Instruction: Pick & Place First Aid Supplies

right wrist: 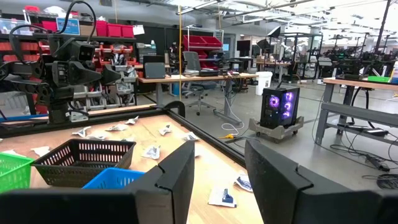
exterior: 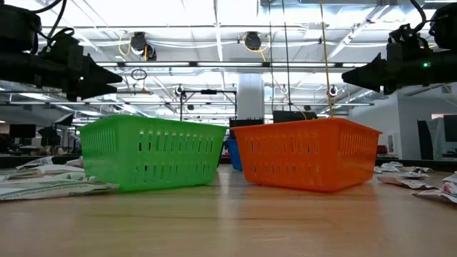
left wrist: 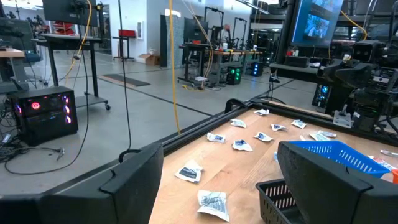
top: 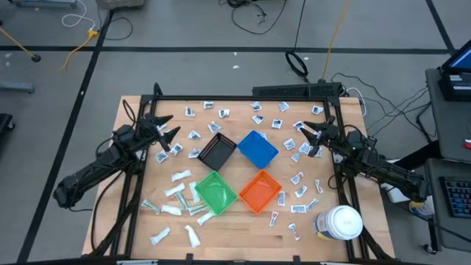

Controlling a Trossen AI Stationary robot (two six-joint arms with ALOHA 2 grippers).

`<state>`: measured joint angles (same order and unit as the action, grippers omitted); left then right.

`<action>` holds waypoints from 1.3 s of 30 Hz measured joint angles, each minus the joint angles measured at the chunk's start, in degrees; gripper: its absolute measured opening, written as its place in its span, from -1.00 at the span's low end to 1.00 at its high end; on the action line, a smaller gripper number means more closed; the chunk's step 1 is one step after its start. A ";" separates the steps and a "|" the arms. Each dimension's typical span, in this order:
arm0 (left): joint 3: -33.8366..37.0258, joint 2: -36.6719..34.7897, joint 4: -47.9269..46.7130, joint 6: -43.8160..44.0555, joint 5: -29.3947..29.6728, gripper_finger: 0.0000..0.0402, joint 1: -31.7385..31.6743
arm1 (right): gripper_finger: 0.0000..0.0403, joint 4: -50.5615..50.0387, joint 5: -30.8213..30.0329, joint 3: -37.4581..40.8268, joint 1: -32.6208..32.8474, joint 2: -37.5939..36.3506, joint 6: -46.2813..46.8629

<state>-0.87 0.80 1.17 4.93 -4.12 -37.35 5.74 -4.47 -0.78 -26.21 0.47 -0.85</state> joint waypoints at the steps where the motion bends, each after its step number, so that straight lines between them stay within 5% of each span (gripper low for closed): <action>1: 0.00 0.00 0.00 0.00 0.00 0.61 -0.01 | -0.31 0.00 0.01 -0.01 0.00 -0.01 -0.01; 32: 0.00 0.00 0.00 0.00 0.01 0.61 0.00 | -0.31 -0.17 0.02 -0.02 -0.01 -0.02 0.73; 39: 0.01 0.00 0.00 0.00 0.01 0.61 0.01 | -0.31 2.41 -1.60 0.00 -0.01 0.29 9.19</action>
<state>-0.86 0.80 1.17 4.93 -4.11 -37.34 8.15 -6.07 -0.78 -26.22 0.76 8.34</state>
